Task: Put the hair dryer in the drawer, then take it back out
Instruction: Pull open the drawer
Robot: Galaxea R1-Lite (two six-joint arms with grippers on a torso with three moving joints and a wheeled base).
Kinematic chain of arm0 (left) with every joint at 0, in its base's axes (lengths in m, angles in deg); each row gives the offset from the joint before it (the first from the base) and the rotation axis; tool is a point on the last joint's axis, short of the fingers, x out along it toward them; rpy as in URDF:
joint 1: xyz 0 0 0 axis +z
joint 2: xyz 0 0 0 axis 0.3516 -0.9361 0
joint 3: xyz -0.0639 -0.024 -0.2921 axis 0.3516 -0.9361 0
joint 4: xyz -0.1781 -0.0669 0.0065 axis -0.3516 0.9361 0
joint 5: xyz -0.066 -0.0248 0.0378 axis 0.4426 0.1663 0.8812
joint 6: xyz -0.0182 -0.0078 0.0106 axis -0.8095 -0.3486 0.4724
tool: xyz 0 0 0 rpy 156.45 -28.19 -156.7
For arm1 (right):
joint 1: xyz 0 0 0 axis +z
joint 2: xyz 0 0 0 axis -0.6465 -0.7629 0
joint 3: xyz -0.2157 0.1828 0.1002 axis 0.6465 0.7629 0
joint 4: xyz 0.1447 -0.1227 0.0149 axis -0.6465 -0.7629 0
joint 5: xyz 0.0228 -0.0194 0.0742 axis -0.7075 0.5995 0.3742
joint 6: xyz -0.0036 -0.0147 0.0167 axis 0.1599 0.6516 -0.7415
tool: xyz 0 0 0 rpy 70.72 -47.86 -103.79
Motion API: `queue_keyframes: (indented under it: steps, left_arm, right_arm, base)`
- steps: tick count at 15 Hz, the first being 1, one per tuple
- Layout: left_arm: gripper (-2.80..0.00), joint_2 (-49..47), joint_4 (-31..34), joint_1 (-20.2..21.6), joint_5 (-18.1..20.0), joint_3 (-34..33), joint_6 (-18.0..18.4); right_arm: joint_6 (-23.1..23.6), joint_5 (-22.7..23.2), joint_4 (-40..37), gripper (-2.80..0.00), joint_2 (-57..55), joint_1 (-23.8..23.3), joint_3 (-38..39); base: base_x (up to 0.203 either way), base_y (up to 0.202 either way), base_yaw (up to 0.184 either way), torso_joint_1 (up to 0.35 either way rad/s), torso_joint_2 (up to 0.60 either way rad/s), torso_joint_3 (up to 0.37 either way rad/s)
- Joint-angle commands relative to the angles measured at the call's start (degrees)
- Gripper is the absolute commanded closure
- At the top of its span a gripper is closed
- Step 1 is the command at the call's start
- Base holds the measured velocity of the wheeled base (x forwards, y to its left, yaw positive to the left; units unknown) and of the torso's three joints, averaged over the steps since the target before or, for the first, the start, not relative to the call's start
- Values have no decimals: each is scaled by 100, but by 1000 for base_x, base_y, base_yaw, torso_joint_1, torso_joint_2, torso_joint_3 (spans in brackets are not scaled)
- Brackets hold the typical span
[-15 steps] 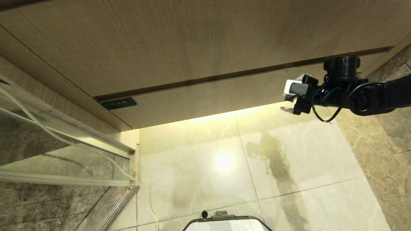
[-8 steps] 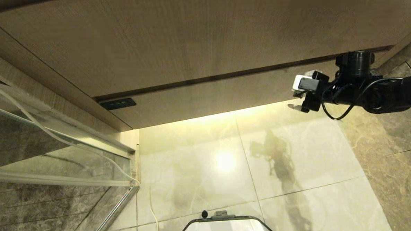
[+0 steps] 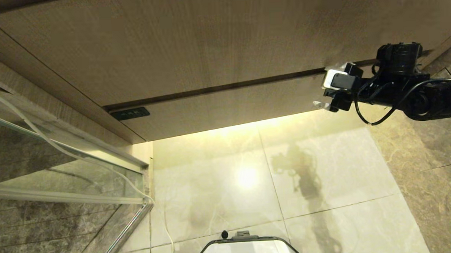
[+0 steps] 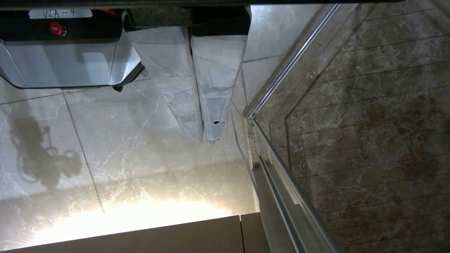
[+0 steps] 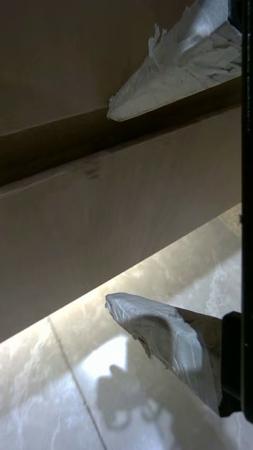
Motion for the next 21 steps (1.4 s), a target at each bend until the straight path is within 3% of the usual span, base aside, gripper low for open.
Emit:
queue_keyframes:
  steps: [1, 5, 9, 15, 21]
  left_arm:
    - [0, 2, 0, 1, 0, -9, -3]
    - [0, 2, 0, 1, 0, -9, -3]
    - [0, 2, 0, 1, 0, -4, -3]
    - [0, 2, 0, 1, 0, -9, -3]
    - [0, 2, 0, 1, 0, -9, -3]
  right_arm:
    - [40, 75, 95, -280, -90, 28, -51]
    - [21, 141, 681, -280, -410, 77, -202]
    - [71, 399, 690, -280, -553, 81, -451]
    - [360, 375, 388, -280, -101, 63, 437]
    - [369, 509, 313, -280, 233, 70, 515]
  base:
    - [0, 0, 0, 0, 0, 0]
    - [0, 0, 0, 0, 0, 0]
    - [0, 0, 0, 0, 0, 0]
    - [0, 0, 0, 0, 0, 0]
    - [0, 0, 0, 0, 0, 0]
